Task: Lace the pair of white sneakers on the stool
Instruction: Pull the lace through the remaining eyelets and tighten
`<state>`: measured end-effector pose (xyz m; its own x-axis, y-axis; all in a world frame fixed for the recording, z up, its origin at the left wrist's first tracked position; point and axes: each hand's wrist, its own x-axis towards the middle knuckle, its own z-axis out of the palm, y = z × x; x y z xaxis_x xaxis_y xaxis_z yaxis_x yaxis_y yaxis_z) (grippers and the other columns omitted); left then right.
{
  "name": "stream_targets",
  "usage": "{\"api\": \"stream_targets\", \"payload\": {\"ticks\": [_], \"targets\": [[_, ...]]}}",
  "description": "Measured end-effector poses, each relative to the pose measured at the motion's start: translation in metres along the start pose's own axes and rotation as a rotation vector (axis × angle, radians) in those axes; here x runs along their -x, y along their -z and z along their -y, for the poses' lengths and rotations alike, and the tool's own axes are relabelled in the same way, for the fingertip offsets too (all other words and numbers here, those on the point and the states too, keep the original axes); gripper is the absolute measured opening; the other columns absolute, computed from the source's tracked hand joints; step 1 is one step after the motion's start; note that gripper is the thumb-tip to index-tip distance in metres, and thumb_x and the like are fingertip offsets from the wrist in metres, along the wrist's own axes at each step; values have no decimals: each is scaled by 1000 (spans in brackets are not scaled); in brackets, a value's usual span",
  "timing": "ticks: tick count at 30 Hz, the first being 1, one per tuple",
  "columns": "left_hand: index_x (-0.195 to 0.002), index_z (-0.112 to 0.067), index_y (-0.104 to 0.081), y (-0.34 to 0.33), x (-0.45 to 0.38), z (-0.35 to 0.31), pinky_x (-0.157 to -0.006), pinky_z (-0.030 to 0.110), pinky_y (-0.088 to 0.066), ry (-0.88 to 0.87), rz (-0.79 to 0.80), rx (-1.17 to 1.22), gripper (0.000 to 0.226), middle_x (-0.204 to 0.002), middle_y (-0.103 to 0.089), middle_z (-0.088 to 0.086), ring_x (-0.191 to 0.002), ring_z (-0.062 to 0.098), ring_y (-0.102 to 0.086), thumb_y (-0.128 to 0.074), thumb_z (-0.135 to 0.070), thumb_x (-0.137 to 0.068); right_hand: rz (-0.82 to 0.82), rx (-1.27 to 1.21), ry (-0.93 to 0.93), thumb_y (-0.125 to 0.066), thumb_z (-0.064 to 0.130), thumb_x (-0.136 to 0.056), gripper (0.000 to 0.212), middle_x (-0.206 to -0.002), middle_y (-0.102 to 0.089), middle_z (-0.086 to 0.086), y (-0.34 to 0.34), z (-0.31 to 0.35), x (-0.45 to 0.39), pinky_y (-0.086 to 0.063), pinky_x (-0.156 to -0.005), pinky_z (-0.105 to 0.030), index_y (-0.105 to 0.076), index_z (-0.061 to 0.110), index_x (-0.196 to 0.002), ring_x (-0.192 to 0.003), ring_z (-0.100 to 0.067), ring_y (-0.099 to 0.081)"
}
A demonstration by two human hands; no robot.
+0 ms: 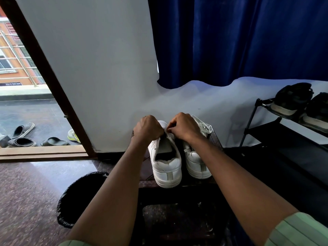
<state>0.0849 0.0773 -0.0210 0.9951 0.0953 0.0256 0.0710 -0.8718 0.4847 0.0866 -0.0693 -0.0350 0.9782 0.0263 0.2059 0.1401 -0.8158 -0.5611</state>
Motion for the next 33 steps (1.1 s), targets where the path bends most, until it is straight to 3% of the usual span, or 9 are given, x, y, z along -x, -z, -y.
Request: {"api": "stream_targets", "payload": {"ticks": [6, 11, 15, 18, 20, 25, 28, 30, 33], "targets": [[-81, -10, -72, 5, 0, -2, -60, 29, -56, 12, 35, 53, 25, -72, -71, 4, -69, 27, -71, -64, -31, -71, 3, -73, 68, -77, 27, -86, 10, -92, -80, 5, 1, -3, -5, -59, -80, -32, -83, 25, -93, -87, -13, -71], [-91, -1, -67, 18, -14, 8, -84, 45, -63, 141, 106, 431, 16, -89, -73, 11, -81, 32, -76, -68, -17, -88, 108, -239, 120, -81, 26, -87, 17, -101, -79, 2, -2, 2, -4, -46, -77, -23, -84, 16, -101, -88, -6, -65], [-99, -1, -70, 26, -6, 8, -63, 36, -62, 207, 215, 603, 25, -95, -66, 13, -72, 25, -70, -79, -21, -86, 20, -482, 50, -82, 19, -88, 8, -82, -80, 4, -3, 4, -4, -56, -78, -22, -84, 12, -91, -76, -1, -73], [-114, 4, -65, 27, 2, 3, -67, 35, -63, 221, 389, 474, 40, -98, -65, 14, -78, 25, -67, -82, -13, -83, -45, -587, -18, -82, 18, -88, 11, -79, -79, 1, 2, 3, -3, -56, -73, -21, -83, 8, -94, -74, -4, -74], [-107, 5, -66, 25, 4, 3, -70, 33, -62, 221, 369, 390, 33, -84, -69, 15, -70, 25, -71, -78, -9, -79, -31, -509, -2, -85, 18, -85, 11, -78, -79, -1, 2, 4, -2, -59, -72, -23, -84, 10, -91, -72, -6, -74], [-68, -6, -67, 19, 7, 3, -45, 16, -43, 147, 123, 174, 13, -48, -66, 4, -43, 15, -65, -70, -18, -72, -37, -228, 81, -92, 24, -74, 10, -78, -79, 9, -1, 11, -2, -58, -74, -24, -85, 22, -80, -72, -4, -72], [-60, -11, -55, 14, 7, 5, -46, 21, -38, 113, -44, 33, 22, -57, -62, 12, -59, 23, -67, -70, -22, -71, 6, -156, 59, -87, 23, -75, 7, -81, -79, 5, -3, 16, 0, -57, -74, -25, -84, 23, -81, -78, -11, -73], [-60, -10, -54, 15, 3, 8, -50, 23, -39, 132, -38, 68, 18, -59, -60, 13, -61, 30, -63, -66, -19, -70, 28, -112, 34, -80, 19, -74, 8, -79, -79, 1, -5, 19, 3, -59, -74, -30, -84, 23, -79, -79, -18, -73], [-60, -11, -56, 19, -1, 17, -45, 20, -37, 221, 85, 261, 14, -47, -53, 4, -43, 19, -53, -67, -10, -69, 24, -60, 25, -74, 16, -70, 10, -75, -76, -1, -7, 22, 4, -61, -72, -37, -82, 19, -75, -78, -23, -71]]}}
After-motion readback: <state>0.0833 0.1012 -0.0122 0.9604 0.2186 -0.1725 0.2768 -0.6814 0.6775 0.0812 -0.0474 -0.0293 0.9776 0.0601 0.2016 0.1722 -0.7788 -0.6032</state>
